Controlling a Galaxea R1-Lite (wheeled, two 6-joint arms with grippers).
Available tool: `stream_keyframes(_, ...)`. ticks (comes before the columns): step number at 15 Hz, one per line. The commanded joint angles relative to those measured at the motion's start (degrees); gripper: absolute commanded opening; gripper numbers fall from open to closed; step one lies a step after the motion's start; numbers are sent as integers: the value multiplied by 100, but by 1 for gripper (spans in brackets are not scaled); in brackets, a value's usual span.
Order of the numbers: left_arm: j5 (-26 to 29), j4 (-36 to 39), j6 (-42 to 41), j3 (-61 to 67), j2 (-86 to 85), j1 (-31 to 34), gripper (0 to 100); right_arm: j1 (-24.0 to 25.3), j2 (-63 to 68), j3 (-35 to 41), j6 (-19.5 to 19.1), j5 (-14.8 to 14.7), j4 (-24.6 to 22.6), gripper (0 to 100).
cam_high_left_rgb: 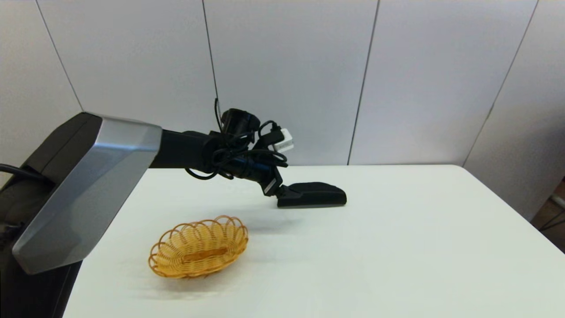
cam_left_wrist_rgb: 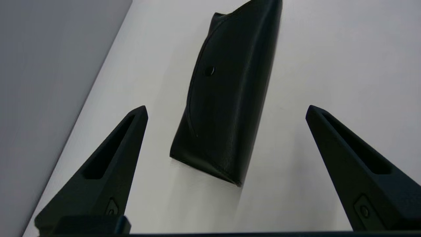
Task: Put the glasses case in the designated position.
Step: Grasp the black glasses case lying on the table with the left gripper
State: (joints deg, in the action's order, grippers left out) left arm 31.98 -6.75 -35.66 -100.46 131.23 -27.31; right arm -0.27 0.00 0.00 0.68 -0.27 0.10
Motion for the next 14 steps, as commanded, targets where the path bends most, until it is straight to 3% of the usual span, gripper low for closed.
stream_keyframes(1,10,-1,-20,0,69,6,100,0,0,0,2,0,-1,100)
stream_keyframes(14,-7,-186,-64,-44,350,6,100,0,0,0,2,0,-1,100)
